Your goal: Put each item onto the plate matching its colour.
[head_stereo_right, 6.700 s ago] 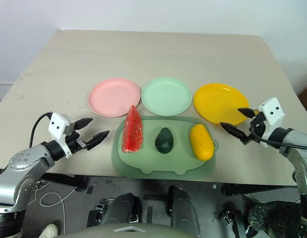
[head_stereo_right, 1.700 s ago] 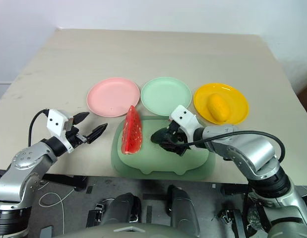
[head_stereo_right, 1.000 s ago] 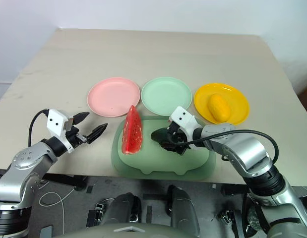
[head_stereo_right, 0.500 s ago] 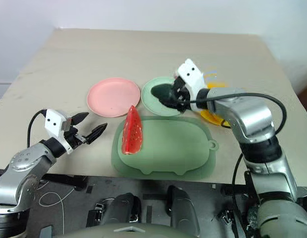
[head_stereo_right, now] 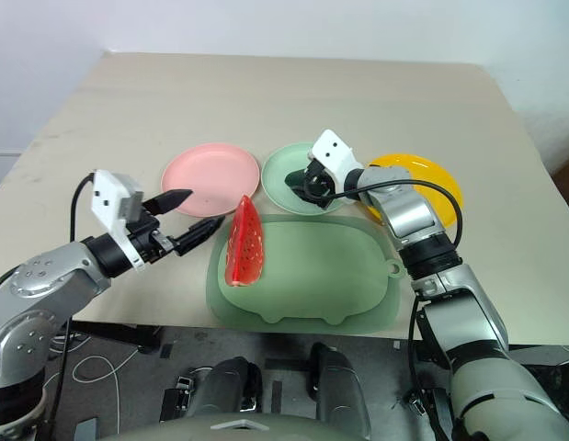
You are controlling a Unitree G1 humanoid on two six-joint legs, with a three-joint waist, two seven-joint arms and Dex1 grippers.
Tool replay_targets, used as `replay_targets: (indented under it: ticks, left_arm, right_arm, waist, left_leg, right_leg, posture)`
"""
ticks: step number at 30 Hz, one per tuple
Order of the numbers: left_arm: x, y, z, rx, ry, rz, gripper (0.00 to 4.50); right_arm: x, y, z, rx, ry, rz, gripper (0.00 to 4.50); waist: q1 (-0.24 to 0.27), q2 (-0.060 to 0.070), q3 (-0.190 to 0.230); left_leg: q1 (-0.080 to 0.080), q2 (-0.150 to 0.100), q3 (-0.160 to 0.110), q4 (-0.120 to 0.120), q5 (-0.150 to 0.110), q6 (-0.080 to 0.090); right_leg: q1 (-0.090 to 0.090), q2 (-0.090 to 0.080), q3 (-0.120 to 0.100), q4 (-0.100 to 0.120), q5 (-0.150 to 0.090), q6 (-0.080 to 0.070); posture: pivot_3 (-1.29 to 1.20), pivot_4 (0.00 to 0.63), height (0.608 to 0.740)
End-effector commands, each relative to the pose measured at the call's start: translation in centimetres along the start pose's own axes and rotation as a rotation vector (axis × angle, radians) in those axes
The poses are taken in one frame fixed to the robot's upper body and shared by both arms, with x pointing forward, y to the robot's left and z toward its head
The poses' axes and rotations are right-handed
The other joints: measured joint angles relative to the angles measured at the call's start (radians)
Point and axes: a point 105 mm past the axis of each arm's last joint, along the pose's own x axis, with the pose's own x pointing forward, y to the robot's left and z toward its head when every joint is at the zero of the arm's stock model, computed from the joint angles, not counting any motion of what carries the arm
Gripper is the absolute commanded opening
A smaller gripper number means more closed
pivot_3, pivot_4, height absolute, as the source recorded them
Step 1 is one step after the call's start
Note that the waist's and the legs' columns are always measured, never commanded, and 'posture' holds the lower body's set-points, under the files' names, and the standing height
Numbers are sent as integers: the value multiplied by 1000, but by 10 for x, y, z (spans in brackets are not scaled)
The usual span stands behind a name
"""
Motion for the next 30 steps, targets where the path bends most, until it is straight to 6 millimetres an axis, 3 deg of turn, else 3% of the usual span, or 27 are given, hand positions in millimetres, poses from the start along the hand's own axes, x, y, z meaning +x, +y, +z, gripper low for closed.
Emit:
replay_targets:
  ticks: [1, 5, 9, 17, 22, 27, 30]
  left_arm:
    - [11, -17, 9, -33, 10, -33, 4500]
    - [29, -15, 8, -103, 82, 49, 4500]
    - [45, -25, 3, -128, 167, 52, 4500]
    - [50, -32, -32, -106, 377, 111, 4500]
    - [52, -26, -54, -161, 454, 161, 4500]
    - [57, -23, -53, -189, 440, 175, 3421]
    - [61, -22, -38, -189, 369, 165, 3399]
  right_arm:
    - [-21, -14, 24, -53, -125, -59, 4467]
    - [-32, -11, 28, -59, -176, -74, 4467]
    - [-42, 0, 33, -53, -226, -45, 4467]
    - [-46, 1, 26, -56, -212, -44, 4467]
    - [-46, 2, 31, -49, -234, -44, 4467]
    - [-48, -2, 32, -58, -240, -61, 4500]
    - [-52, -4, 35, -56, -252, -73, 4500]
  waist:
    - [2, 0, 0]
    - [2, 0, 0]
    - [-1, 0, 0]
    - [0, 0, 0]
    - [1, 0, 0]
    - [2, 0, 0]
    - [2, 0, 0]
  left_leg:
    - [0, 0, 0, 0, 0, 0]
    - [1, 0, -2, 1, 0, 0]
    - [1, -1, -2, 1, 2, -3]
    - [2, -2, -2, 0, 2, -4]
    - [2, -2, -2, 0, 2, -4]
    - [2, -3, -1, 0, 3, -4]
    - [2, -3, -2, 0, 3, -4]
  right_leg:
    - [0, 0, 0, 0, 0, 0]
    - [3, 0, 0, -1, 1, 1]
    - [3, 0, 0, 0, 1, 1]
    - [3, 1, 0, 0, 1, 1]
    - [3, 0, 0, 0, 1, 1]
    - [3, 0, 0, 0, 1, 1]
    - [3, 0, 0, 0, 1, 1]
  posture:
    - [0, 150, 740]
    - [0, 150, 740]
    - [0, 150, 740]
    - [0, 150, 740]
    - [0, 150, 740]
    - [0, 150, 740]
    - [0, 150, 740]
